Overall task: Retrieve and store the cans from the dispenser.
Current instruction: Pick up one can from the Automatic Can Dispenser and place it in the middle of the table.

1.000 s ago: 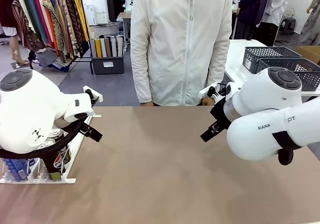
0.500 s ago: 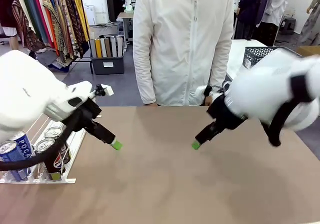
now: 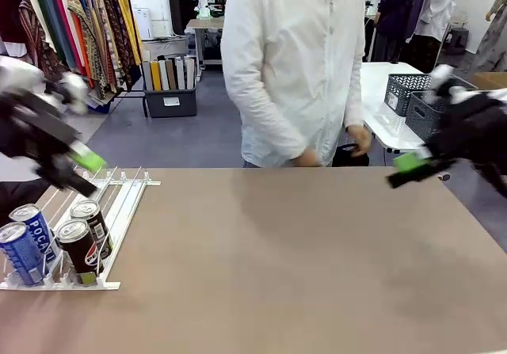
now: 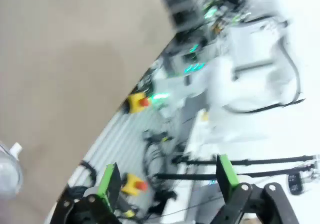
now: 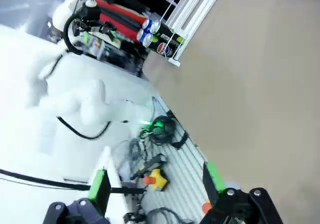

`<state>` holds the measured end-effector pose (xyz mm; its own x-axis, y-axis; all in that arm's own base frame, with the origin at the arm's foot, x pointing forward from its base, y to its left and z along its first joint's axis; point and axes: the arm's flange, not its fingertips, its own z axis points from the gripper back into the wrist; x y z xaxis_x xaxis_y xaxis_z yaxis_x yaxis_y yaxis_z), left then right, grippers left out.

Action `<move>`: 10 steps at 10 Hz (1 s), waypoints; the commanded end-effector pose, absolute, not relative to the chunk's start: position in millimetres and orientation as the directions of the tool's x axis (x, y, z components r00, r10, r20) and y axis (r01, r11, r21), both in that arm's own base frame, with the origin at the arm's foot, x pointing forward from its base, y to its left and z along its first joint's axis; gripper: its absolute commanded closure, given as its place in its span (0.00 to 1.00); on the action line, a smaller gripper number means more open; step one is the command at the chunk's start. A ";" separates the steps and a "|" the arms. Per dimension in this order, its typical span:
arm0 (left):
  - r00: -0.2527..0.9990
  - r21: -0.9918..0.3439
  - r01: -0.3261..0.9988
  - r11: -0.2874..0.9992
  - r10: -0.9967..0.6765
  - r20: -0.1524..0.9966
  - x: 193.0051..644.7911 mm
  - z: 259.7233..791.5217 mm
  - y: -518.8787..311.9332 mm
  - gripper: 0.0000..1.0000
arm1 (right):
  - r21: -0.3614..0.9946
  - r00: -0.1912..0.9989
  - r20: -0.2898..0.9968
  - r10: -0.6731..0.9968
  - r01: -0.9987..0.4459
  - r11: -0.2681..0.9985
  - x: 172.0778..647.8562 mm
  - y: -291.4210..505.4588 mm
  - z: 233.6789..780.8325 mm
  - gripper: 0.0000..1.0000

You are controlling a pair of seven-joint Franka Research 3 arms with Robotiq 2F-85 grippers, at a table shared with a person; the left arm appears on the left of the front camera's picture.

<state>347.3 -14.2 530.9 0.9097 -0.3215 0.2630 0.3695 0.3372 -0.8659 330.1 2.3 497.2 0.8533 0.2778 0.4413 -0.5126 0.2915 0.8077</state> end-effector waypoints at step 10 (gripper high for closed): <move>0.898 -0.981 0.126 0.144 0.403 0.175 251.5 455.8 221.3 0.00 | 0.936 0.915 0.289 -0.283 -0.207 0.285 297.6 -185.4 427.7 0.00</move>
